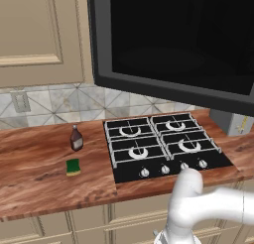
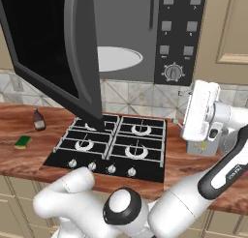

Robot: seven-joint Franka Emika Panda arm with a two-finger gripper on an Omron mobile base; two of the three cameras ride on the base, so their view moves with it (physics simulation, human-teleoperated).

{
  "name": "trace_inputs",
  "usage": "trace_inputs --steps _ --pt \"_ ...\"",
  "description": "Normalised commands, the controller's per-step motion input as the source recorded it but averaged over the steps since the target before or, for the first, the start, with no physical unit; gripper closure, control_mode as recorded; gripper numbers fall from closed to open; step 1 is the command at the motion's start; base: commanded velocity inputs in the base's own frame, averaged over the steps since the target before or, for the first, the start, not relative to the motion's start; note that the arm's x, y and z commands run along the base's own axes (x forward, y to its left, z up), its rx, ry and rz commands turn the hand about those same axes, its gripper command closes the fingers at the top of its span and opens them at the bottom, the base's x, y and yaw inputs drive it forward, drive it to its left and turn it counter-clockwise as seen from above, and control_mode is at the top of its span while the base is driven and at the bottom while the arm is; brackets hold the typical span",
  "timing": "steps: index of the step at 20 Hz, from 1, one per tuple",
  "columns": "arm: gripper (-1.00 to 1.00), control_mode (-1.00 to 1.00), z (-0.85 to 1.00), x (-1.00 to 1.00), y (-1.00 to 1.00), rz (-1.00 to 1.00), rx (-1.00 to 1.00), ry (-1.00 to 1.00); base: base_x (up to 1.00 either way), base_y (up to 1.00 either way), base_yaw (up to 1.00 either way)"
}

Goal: Place the sponge inside the microwave to prepare for sanitizing.

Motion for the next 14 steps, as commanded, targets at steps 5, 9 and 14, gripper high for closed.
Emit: trace_inputs --steps 5,9,14 --pt "-1.0 -1.0 0.03 0.32 0.38 -0.05 -0.12 0.06 0.0 0.0 0.0" --pt "-1.0 -1.0 0.09 0.23 0.23 -0.01 -0.02 0.06 0.0 0.0 0.0" --pt "-1.0 -1.0 0.05 0.0 0.82 -0.13 -0.02 0.0 0.0 0.0 0.0"
